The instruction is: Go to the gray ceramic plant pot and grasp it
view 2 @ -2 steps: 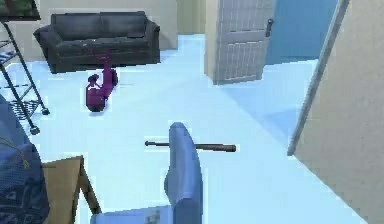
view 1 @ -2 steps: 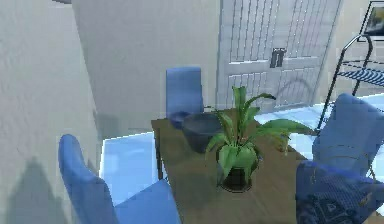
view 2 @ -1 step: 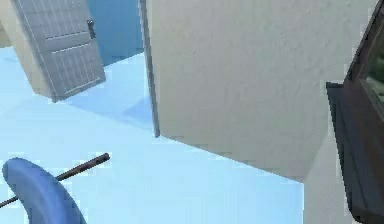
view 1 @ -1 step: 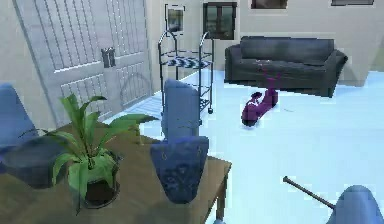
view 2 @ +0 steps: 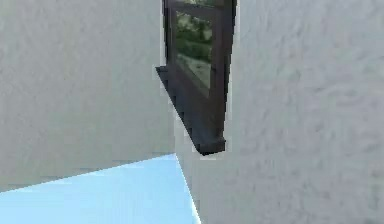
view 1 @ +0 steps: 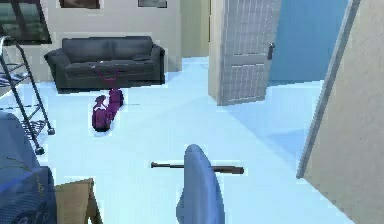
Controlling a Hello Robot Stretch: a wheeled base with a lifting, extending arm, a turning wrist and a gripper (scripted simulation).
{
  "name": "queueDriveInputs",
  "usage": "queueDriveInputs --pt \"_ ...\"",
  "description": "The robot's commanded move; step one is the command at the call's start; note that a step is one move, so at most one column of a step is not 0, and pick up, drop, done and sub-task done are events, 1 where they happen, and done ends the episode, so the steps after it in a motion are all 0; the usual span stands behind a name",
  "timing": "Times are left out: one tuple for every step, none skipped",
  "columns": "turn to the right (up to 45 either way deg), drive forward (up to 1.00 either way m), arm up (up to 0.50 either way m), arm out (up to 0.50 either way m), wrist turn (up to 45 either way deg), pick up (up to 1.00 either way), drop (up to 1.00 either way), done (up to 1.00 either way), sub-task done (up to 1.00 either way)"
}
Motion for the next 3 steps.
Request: queueDriveInputs --pt "45.0 0.0 0.0 0.0 0.0 0.0 0.0 0.0 0.0" --pt "0.0 0.3 0.0 0.0 0.0 0.0 0.0 0.0 0.0" --pt "-39.0 0.0 0.0 0.0 0.0 0.0 0.0 0.0 0.0"
